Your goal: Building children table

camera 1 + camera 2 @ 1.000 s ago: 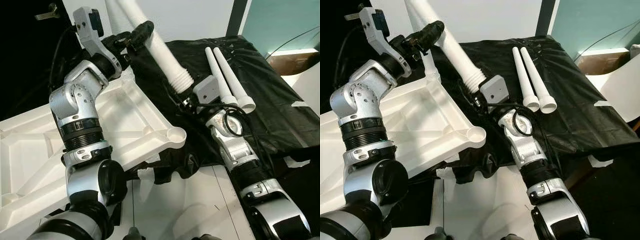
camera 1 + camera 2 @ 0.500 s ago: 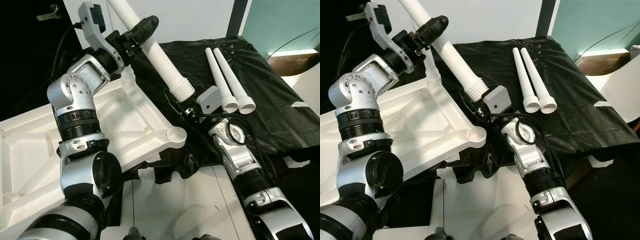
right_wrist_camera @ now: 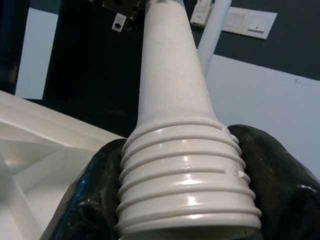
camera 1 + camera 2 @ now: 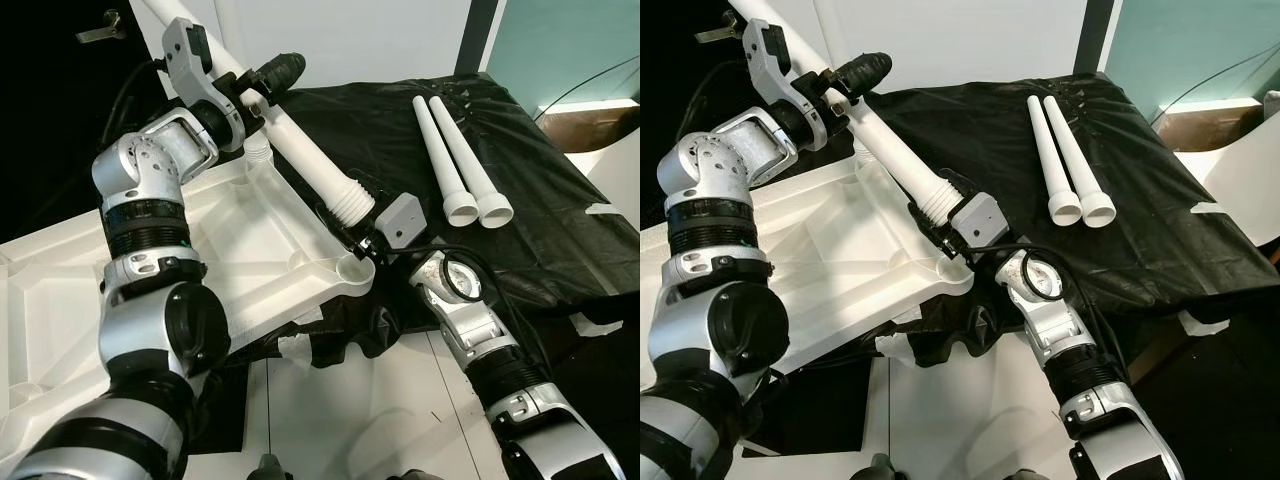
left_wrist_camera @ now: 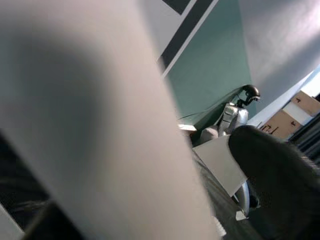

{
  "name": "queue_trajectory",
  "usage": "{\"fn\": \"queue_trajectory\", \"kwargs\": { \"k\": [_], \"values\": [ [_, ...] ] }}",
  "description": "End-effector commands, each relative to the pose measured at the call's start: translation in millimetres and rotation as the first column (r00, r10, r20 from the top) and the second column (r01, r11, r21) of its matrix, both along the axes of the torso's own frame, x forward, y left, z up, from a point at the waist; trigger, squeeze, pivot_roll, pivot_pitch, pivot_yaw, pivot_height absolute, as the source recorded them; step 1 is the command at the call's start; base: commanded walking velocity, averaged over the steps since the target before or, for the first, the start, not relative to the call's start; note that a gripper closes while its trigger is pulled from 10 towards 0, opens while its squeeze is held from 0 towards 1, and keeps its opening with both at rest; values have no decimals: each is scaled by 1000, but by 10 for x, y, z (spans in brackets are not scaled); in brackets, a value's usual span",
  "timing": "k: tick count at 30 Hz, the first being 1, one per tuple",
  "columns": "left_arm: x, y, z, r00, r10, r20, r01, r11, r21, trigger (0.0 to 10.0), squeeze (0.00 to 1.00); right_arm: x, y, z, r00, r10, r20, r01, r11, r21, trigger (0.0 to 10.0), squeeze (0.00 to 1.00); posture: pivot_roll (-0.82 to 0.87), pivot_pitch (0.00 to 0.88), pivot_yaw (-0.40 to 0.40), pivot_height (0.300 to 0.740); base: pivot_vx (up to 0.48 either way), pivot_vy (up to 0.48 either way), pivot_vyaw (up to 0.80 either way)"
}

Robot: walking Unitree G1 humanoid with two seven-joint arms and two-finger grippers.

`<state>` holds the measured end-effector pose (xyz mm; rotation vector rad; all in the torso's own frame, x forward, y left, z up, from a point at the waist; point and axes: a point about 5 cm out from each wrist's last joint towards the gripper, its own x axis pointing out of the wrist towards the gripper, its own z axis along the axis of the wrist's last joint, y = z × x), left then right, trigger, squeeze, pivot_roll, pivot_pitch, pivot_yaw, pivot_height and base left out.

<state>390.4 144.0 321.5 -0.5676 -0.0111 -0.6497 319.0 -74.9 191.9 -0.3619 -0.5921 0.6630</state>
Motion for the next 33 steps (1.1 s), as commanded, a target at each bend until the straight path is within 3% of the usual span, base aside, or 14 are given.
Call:
{"fn": "queue_trajectory", "kwargs": {
  "k": [1, 15, 16, 19, 20, 21, 26, 27, 29, 33],
  "values": [
    [5, 12, 61, 1000, 5, 6, -5, 1000, 4, 0, 0, -28, 31, -56, 1000, 10, -6, -10, 1000, -28, 10000, 0, 13, 0, 74, 740, 0, 0, 0],
    [49, 1, 3, 998, 53, -33, -52, 998, 43, 0, 0, -1, -28, -105, 998, -53, -31, 52, 999, -16, 10000, 0, 10, 0, 75, 740, 0, 0, 0],
    [47, -7, -3, 998, 53, -33, -52, 998, 41, 0, 0, 1, -53, -107, 997, -63, -49, 63, 998, 7, 10000, 1000, 12, 0, 72, 740, 0, 0, 0],
    [41, -17, 1, 998, 54, -24, -53, 998, 37, 392, 0, -8, -73, -110, 995, -68, -68, 70, 997, 28, 10000, 1000, 12, 0, 70, 740, 0, 0, 0],
    [35, -26, 6, 998, 55, -14, -54, 998, 34, 2667, 0, -17, -90, -114, 994, -71, -86, 76, 996, 49, 10000, 1000, 12, 0, 70, 740, 0, 0, 0],
    [23, -49, 12, 998, 59, 7, -59, 997, 41, 10000, 0, -30, -105, -120, 991, -67, -118, 76, 994, 76, 10000, 1000, 11, 0, 66, 740, 0, 0, 0],
    [-12, -113, 18, 996, 67, 64, -72, 994, 77, 10000, 0, -28, -136, -119, 982, -61, -179, 83, 990, 116, 10000, 1000, 9, 0, 63, 740, 0, 0, 0],
    [-52, -188, 16, 994, 50, 97, -59, 993, 98, 10000, 0, -2, -136, -90, 975, -38, -217, 69, 988, 138, 10000, 0, 8, 0, 62, 740, 0, 0, 0],
    [-95, -253, 25, 990, 41, 133, -57, 992, 117, 10000, 0, 37, -129, -67, 962, -17, -273, 65, 983, 170, 10000, 0, 9, 0, 61, 740, 0, 0, 0],
    [-175, -368, 34, 981, 15, 192, -44, 988, 151, 10000, 0, 97, -142, -1, 957, -22, -290, 78, 981, 180, 10000, 0, 11, 3, 56, 740, 0, 0, 0]
  ]
}}
